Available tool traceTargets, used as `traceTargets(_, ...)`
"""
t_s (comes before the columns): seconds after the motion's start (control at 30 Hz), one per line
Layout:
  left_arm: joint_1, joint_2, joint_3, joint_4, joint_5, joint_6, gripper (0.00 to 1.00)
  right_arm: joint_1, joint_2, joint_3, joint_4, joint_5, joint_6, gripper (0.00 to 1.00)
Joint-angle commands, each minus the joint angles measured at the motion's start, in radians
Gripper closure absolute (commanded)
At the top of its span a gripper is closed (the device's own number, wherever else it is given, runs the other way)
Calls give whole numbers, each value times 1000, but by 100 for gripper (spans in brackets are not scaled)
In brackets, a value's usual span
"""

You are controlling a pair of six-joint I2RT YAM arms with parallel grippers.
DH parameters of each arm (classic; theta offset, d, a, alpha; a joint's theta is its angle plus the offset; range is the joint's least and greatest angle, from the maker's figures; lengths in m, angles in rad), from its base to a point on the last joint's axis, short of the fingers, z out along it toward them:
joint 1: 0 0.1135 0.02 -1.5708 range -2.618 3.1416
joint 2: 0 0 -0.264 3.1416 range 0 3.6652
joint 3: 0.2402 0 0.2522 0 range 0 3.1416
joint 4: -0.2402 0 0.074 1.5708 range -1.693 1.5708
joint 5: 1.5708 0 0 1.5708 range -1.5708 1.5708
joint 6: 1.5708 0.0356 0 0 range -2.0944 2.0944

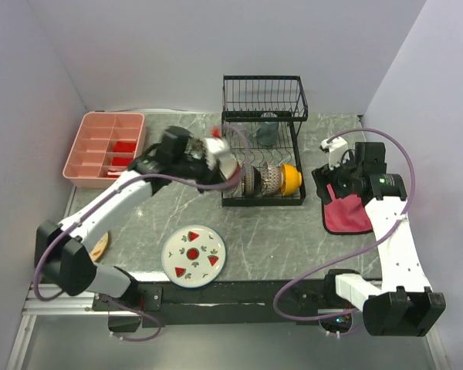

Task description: Load the mixed dishes into the dish rack

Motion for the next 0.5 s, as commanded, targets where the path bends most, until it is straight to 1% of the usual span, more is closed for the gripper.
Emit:
traceTargets(0.0,140,-77,-226,711,235,-659,99,-7,18,70,-15,39,16,14)
traceTargets(0.03,152,-70,-301,854,235,-754,99,-7,20,71,-21,47,13,14)
traceTargets(0.07,158,-30,-321,1036,230,-840,99,-7,26,76,-25,68,10,14)
traceTargets(0.1,171,-1,-338,1118,229,-991,99,-7,31,77,-31,81,-1,14)
traceTargets(0.13,177,30,-347,1195,226,-1072,99,-7,32,82,-41,93,-7,14)
traceTargets(0.17,181,85,-360,1373,217,-1155,99,-7,37,84,-45,102,-11,14)
traceTargets(0.2,191,109,-392,1475,203,-1319,99,-7,40,85,-49,122,-17,14)
traceTargets(0.23,194,136,-396,1563,195,-1386,99,-7,40,88,-58,128,-21,14)
traceTargets(0.27,194,174,-392,1599,177,-1433,99,-7,41,88,-61,131,-22,14)
traceTargets(0.47,209,258,-403,1656,89,-1522,99,-7,22,58,-71,156,-13,14)
